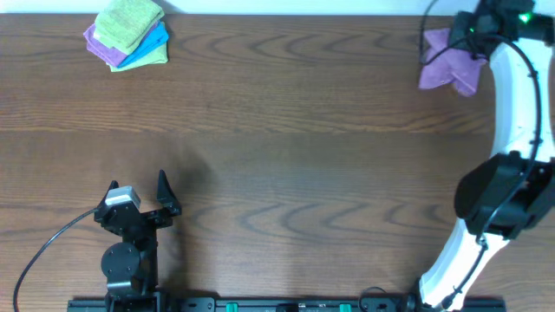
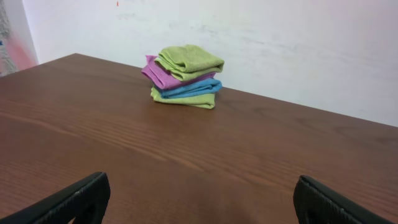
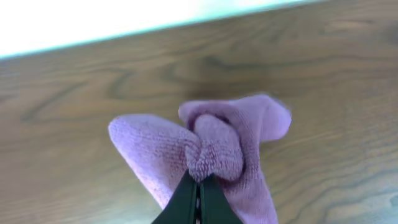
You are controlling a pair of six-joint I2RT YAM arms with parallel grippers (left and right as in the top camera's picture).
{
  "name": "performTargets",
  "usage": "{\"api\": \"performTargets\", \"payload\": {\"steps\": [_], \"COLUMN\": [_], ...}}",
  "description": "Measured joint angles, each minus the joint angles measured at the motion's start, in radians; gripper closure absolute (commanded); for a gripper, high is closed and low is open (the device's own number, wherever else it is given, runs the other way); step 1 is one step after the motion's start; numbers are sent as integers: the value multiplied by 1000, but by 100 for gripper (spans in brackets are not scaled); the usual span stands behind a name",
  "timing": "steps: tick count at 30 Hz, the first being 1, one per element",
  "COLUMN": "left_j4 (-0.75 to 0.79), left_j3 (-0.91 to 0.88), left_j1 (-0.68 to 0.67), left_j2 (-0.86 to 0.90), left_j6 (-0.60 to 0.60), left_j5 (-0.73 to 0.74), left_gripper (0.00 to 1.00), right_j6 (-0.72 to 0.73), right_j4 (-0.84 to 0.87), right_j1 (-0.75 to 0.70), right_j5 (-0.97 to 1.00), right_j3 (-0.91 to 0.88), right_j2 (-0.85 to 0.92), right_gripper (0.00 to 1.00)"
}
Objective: Fold the cloth
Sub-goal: 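Lift the pink cloth with the right gripper and swing it toward center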
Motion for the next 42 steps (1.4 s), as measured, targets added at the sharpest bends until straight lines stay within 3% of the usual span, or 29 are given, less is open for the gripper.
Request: {"api": "performTargets", "payload": {"steps": [13,23,30,38,42], "left_j4": [0,0,0,0,0], "left_j3": [0,0,0,0,0], "left_j1": [0,0,0,0,0], "left_j2": [0,0,0,0,0], "left_j6": [0,0,0,0,0], "left_j5": [0,0,0,0,0], "left_gripper": [5,5,5,5,5], "right_j6": [-61,-64,-13,9,9], "right_j4": [-266,-551,-715,-716,-612], "right_j1": [326,646,708,708,708], "right_j5": [23,188,162,156,156], "right_j3": [198,203,202,-66,-216], "right_j2": [-43,-269,-525,-881,-895], "right_gripper": [98,98,98,98,98]}}
